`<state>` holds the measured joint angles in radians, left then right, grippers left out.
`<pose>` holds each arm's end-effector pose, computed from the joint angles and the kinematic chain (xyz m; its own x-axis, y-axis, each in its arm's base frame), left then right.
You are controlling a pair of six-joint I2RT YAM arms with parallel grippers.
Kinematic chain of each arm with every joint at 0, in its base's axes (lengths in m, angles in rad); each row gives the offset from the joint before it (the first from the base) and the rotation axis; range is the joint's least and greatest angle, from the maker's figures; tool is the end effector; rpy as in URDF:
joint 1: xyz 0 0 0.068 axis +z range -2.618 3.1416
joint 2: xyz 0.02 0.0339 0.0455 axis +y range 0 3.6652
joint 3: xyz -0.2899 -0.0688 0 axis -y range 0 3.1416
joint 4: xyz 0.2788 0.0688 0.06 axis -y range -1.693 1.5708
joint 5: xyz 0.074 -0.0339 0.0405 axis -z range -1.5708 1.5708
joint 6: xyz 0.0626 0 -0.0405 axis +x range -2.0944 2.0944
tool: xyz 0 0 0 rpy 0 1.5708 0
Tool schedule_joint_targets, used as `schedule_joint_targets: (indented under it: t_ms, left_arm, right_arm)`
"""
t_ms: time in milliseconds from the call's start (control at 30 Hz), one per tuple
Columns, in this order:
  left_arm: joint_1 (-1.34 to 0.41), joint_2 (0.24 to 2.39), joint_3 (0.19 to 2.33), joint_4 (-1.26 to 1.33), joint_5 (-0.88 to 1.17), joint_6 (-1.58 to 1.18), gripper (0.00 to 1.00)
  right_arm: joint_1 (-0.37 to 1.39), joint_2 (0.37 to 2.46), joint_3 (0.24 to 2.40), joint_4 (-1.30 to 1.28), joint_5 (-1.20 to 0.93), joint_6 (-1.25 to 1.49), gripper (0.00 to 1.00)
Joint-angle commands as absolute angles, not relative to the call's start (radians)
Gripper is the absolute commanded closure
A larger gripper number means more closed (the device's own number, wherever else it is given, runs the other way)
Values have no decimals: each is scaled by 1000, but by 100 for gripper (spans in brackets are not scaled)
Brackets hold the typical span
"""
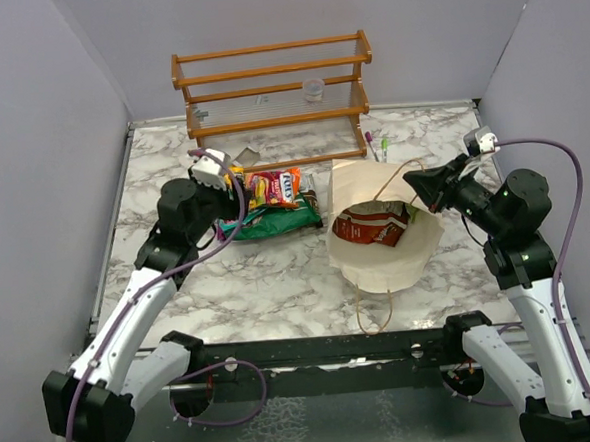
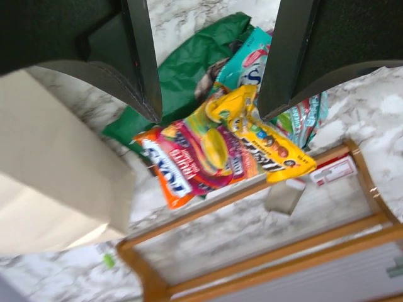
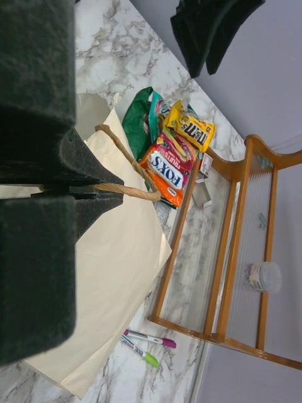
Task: Take the snacks out of the paper bag
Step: Place the snack at the center of the board, then take out the snack from the paper bag.
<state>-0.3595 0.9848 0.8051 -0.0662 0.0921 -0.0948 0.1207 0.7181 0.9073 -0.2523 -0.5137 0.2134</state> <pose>0.2572 -0.1028 0.3310 -0.2679 0.0000 -0.9634 0.4103 0.9048 -0.1141 0.1874 0.0537 0.4075 -0.1865 0.1632 -0.9688 -0.5650 0.7889 0.2416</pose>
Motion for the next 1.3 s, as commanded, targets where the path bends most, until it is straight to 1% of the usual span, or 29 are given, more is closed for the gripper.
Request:
schedule_joint_targets:
  t_ms: [0, 100, 133, 233, 367, 533, 600, 667, 833, 900, 967, 1033, 1133, 1267]
  left_arm:
    - [-365, 863, 822, -76, 296, -209, 35]
    - [-429, 827, 772, 26, 454, -311, 32]
    - [-462, 811, 743, 83, 488, -335, 35]
    - [-615, 795, 683, 219, 502, -317, 36]
    - [-843, 902, 746, 161, 437, -153, 37]
    - [-1116, 1085, 860, 37, 228, 161, 36]
    - [-1178, 1153, 907, -6, 144, 295, 36]
    - [-1198, 1216, 945, -23, 98, 408, 36]
    - [-1207, 1378, 1047, -64, 70, 647, 34]
    - [-1215, 1470, 1111, -123, 18, 719, 36]
    - [-1225, 1551, 1155, -154, -34, 769, 39]
    - [-1227, 1600, 1166, -141, -43, 800, 39]
    - [-1226, 1648, 1173, -117, -60, 839, 37]
    - [-1224, 1756, 1233, -113, -173, 839, 36]
  right_arm:
    - [124, 715, 908, -220, -520, 217, 98]
    - [124, 716, 890, -200, -527, 229, 98]
    - [124, 718, 885, -195, -529, 232, 98]
    - [124, 726, 883, -189, -540, 236, 98]
    - [124, 730, 890, -193, -556, 241, 98]
    - [124, 724, 890, -190, -574, 252, 98]
    - [124, 723, 892, -189, -586, 257, 98]
    - [123, 721, 897, -189, -588, 262, 98]
    - [124, 721, 914, -195, -588, 262, 98]
    - [124, 720, 919, -199, -591, 260, 98]
    - [124, 719, 923, -201, -588, 259, 98]
    - [124, 714, 923, -201, -586, 261, 98]
    - [124, 713, 925, -210, -586, 256, 98]
    - [124, 710, 926, -223, -591, 253, 98]
